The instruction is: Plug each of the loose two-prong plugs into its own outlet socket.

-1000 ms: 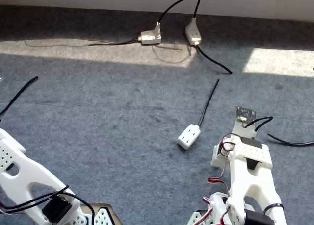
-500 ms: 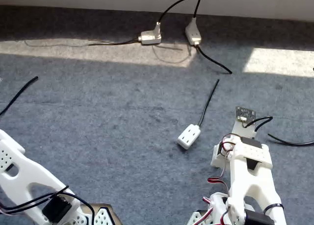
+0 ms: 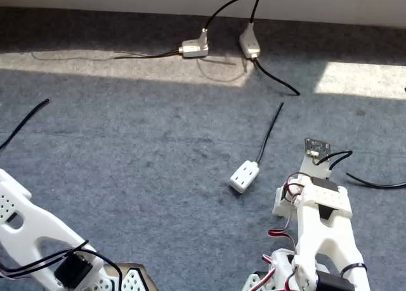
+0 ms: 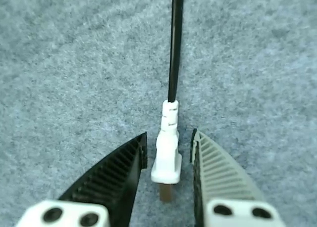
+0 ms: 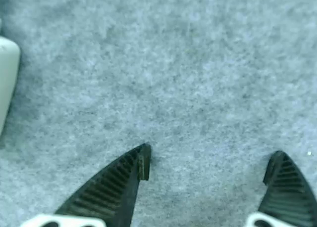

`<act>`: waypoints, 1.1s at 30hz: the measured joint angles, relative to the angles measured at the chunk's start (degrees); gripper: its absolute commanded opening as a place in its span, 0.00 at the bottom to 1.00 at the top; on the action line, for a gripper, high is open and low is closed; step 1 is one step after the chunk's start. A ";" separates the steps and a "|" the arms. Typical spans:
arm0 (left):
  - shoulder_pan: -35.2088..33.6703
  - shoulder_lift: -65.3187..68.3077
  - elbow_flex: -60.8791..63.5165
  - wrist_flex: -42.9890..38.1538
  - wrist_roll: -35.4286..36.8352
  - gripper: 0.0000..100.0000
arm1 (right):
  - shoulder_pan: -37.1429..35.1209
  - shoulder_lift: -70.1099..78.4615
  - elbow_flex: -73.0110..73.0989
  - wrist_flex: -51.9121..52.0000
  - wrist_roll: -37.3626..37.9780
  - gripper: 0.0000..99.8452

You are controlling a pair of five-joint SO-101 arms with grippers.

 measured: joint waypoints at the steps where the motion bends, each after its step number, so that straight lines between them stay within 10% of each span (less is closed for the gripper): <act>1: 0.00 0.00 0.00 0.00 0.00 0.18 | 0.00 0.00 0.00 0.00 0.00 0.36; 23: -0.09 -1.41 0.26 0.62 -0.09 0.01 | 0.00 0.00 0.00 0.00 0.00 0.36; 33: 8.79 -17.49 0.26 0.53 24.44 0.01 | 0.00 0.00 0.00 0.00 0.00 0.36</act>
